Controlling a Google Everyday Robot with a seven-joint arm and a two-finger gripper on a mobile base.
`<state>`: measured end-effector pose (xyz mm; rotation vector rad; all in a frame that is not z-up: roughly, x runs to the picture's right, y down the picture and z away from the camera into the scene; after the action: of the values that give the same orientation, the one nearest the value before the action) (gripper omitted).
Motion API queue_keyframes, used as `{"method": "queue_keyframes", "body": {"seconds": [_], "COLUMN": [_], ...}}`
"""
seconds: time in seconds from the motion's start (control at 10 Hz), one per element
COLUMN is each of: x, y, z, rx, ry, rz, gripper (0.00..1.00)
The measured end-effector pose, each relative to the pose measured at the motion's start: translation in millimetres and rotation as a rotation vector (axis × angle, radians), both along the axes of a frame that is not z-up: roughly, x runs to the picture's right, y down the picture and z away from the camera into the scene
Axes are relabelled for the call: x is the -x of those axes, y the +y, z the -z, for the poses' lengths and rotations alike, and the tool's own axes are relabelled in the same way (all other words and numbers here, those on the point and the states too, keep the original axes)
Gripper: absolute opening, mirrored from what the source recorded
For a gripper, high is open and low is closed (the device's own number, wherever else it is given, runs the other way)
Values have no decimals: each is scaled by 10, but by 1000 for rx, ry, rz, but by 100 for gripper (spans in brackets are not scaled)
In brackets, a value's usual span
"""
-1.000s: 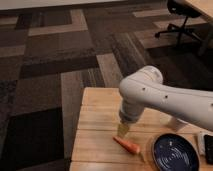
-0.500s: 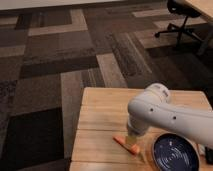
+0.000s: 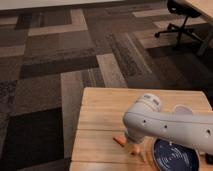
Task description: Place the pepper in the ceramic cup
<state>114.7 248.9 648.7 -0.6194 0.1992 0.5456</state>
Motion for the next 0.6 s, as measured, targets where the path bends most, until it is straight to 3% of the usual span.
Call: {"method": "queue_keyframes", "body": {"seconds": [0.3, 0.6], "x": [-77, -133], "y": [200, 428], "z": [-98, -221], "rx": [-32, -10], "ry": [-27, -43], "rz": [-27, -70], "gripper": [65, 65]}}
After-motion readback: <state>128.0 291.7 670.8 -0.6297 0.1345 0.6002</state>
